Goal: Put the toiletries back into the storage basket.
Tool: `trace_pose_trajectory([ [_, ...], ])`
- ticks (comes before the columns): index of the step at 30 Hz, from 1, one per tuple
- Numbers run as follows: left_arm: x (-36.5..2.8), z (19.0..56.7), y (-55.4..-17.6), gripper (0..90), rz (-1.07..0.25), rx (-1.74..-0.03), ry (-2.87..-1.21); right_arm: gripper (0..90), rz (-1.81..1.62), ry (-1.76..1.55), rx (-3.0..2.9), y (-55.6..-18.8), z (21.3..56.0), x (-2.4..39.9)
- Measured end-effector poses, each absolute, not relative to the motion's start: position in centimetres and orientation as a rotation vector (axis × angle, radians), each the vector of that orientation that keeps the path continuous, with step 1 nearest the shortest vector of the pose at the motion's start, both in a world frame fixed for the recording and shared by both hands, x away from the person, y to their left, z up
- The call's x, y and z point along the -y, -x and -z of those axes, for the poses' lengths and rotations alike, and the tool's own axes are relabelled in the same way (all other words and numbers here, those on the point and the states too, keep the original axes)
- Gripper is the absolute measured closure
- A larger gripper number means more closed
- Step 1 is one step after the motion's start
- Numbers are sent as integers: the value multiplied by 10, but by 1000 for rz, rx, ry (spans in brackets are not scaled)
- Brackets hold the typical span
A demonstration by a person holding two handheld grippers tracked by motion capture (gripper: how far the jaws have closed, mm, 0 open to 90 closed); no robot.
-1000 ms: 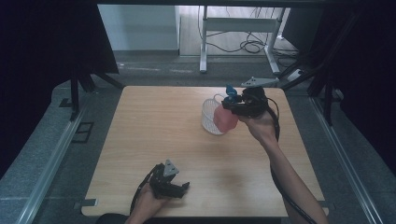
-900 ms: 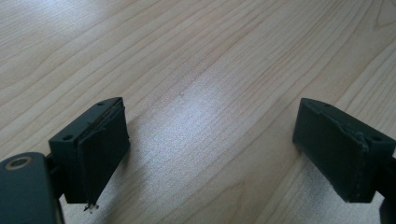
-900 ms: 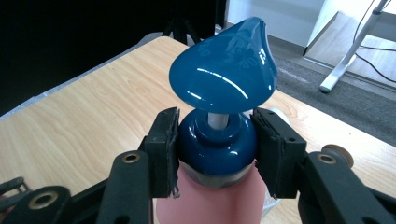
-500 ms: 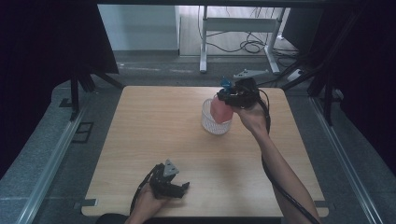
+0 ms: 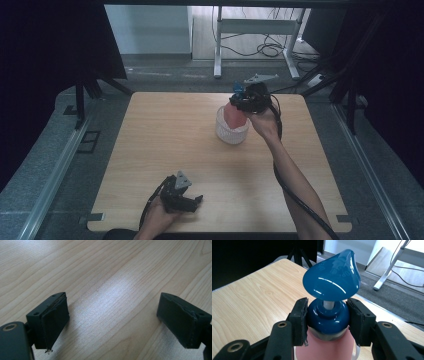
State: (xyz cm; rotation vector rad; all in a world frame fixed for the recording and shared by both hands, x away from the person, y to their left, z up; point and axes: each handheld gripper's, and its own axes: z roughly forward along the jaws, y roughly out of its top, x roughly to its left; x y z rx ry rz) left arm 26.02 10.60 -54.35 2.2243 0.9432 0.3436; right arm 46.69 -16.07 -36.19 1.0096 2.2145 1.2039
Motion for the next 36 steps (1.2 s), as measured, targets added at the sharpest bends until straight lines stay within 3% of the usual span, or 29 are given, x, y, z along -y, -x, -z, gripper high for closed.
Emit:
trace_pose_trajectory([
  [36,-106,543,-260,102,-339,-947,-2223,530,-1122,-1072,-2296,-492,431,150],
])
